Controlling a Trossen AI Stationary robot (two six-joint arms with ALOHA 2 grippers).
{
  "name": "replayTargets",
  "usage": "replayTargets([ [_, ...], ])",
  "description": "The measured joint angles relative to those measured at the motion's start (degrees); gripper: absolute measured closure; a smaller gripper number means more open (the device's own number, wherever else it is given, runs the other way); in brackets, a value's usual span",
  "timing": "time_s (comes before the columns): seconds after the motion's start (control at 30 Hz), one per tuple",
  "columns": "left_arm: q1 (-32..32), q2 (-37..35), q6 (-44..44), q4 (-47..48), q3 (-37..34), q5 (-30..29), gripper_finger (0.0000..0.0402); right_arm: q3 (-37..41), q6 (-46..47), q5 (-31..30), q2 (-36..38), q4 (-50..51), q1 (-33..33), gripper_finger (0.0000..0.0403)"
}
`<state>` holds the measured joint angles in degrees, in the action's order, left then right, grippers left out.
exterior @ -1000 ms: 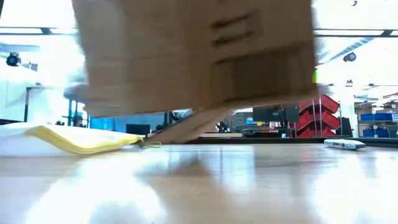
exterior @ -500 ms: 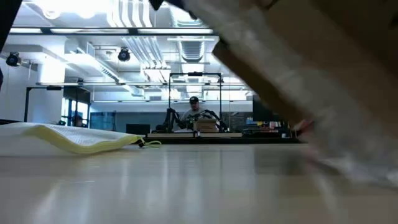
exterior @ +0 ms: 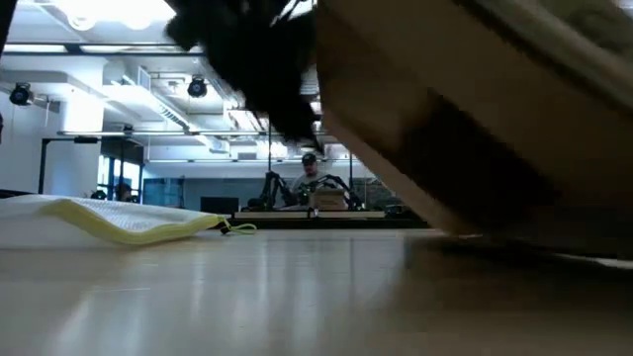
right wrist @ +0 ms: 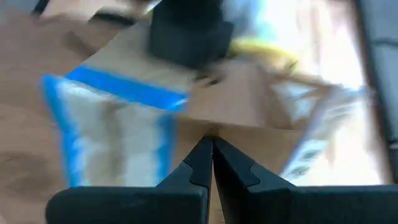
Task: Unpack boxes
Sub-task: Break down the box until it is fully flat
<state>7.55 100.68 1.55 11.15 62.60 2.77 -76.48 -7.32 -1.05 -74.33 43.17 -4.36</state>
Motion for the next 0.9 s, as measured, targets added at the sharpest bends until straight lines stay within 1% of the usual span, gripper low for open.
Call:
replayTargets([
  [0.07,0.0,-0.7,1.8,-0.3,-3.1,-0.4,0.0282,-0.1,-0.3,3.2,-0.9,-0.3,1.1,0.0403],
  [0.17,0.3,-3.5,4.6,-1.1,-7.2,-1.5,0.0282,0.3,-0.2,5.1,-3.2,-0.2,2.8,0.0403],
  [0.3,1.6,-5.5,8.0,0.3,-12.3,-1.7,0.0283,0.5,-0.2,5.2,-5.6,2.3,3.3,0.0403],
  [0.4,2.9,-9.6,10.8,-1.5,-14.8,-2.3,0.0283,-1.0,4.6,5.7,-4.3,11.7,2.5,0.0403],
  [0.47,4.6,-12.1,13.5,-2.7,-16.9,-3.6,0.0283,-1.6,9.9,6.0,-2.0,20.8,1.6,0.0403],
  [0.53,7.4,-14.2,15.8,-7.5,-19.8,-7.1,0.0283,-1.2,17.7,6.0,-0.5,29.9,0.7,0.0403],
  [0.63,12.3,-16.4,16.9,-22.6,-23.3,-15.7,0.0284,0.7,27.9,7.2,1.0,41.0,-1.2,0.0403],
  [0.7,15.2,-16.2,18.9,-29.7,-25.0,-20.9,0.0284,2.5,34.3,7.4,1.8,47.1,-2.7,0.0403],
  [0.73,16.3,-15.3,20.3,-32.1,-25.3,-22.9,0.0284,3.7,36.4,7.9,2.2,47.1,-3.6,0.0403],
  [0.8,18.7,-13.3,21.6,-36.9,-25.2,-25.4,0.0284,7.5,39.0,11.6,3.7,45.4,-5.5,0.0403],
  [0.83,19.8,-12.4,21.7,-37.6,-24.8,-26.8,0.0284,9.4,40.0,13.0,3.7,44.4,-6.8,0.0403],
  [0.9,21.8,-9.7,22.1,-37.1,-22.7,-28.3,0.0284,13.3,41.5,13.6,3.6,44.7,-8.9,0.0403],
])
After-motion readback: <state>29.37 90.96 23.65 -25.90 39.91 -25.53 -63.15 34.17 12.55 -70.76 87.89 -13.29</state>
